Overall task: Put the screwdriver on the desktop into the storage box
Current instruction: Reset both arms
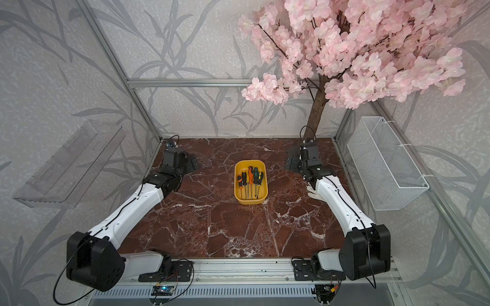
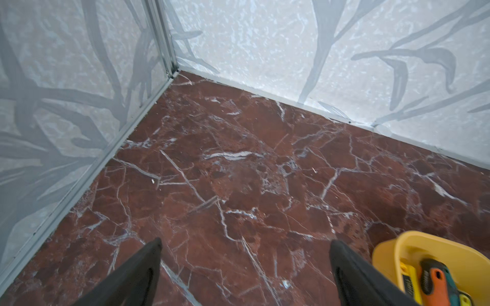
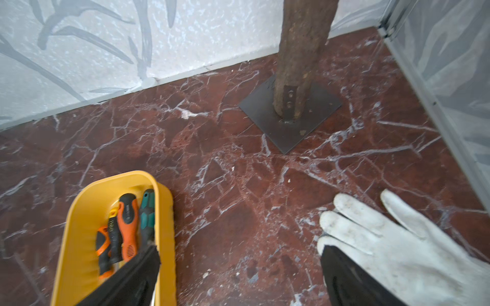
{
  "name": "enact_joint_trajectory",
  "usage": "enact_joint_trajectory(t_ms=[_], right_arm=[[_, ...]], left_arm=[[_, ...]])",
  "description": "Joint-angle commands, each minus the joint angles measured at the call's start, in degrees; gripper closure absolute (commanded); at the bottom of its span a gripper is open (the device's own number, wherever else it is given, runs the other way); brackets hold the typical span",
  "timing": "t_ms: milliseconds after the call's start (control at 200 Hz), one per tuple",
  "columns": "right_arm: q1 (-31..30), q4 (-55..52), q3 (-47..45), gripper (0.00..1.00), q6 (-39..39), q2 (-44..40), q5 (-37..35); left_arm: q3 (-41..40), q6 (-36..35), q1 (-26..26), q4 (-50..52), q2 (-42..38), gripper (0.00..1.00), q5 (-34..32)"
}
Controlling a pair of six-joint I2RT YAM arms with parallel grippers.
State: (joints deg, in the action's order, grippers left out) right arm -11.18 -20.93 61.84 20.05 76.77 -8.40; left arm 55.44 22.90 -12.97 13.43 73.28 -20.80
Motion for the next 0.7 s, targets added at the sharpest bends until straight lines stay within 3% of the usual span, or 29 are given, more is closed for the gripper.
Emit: enact_joint_trajectory(t_ms=[0,245,510,695], right_arm=[[0.24,9.63,-5.86,0.01,-5.19,-4.22,-8.75],[2.54,25.53,-19.45,0.01,-10.90,-9.55,-16.76],[2.84,51.77,-36.23,0.01,-15.72,-10.62,-22.54],[3.00,55.39,-38.12,0.01,-16.42,-7.33,-23.11]], left_arm=[[-7.06,-3.89,2.37,-9.39,-3.73,0.00,-2.06],[-23.57,-8.37,5.83,-28.90,-11.15,0.00,-6.83],[-30.83,-9.75,8.90,-38.93,-9.06,0.00,-8.81],[-32.86,-12.16,9.53,-43.46,-7.32,0.00,-9.82]])
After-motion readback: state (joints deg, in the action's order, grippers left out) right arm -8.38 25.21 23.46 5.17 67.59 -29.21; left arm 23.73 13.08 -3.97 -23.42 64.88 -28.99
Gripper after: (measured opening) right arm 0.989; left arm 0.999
